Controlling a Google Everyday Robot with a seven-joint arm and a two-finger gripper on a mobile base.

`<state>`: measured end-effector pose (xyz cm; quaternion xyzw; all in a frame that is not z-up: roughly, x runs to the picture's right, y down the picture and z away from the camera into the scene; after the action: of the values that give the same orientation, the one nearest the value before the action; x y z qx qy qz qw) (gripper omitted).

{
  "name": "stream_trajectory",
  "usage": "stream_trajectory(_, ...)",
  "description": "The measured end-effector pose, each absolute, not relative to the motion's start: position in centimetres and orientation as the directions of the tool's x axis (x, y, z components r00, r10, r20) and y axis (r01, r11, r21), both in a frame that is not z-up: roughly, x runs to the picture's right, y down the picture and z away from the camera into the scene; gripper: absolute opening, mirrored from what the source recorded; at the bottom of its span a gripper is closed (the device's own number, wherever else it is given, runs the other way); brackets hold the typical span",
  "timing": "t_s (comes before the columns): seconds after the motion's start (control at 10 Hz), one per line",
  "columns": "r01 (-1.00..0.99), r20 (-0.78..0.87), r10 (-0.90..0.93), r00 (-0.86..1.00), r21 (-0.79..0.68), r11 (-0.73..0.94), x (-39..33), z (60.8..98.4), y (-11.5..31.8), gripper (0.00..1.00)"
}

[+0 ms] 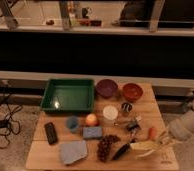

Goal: Place banana in tray

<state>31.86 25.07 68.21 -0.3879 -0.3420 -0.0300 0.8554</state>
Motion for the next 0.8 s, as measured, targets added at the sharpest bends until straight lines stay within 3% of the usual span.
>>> stream_trajectory(0.5, 0.384, 0.659, 0.161, 0.734, -0.599, 0.702, 27.5, 69.8, 20.0, 0.03)
stream_trajectory(0.8, 0.382, 0.657, 0.166, 0.735, -0.603, 0.700, 27.7, 69.8, 20.2, 0.03)
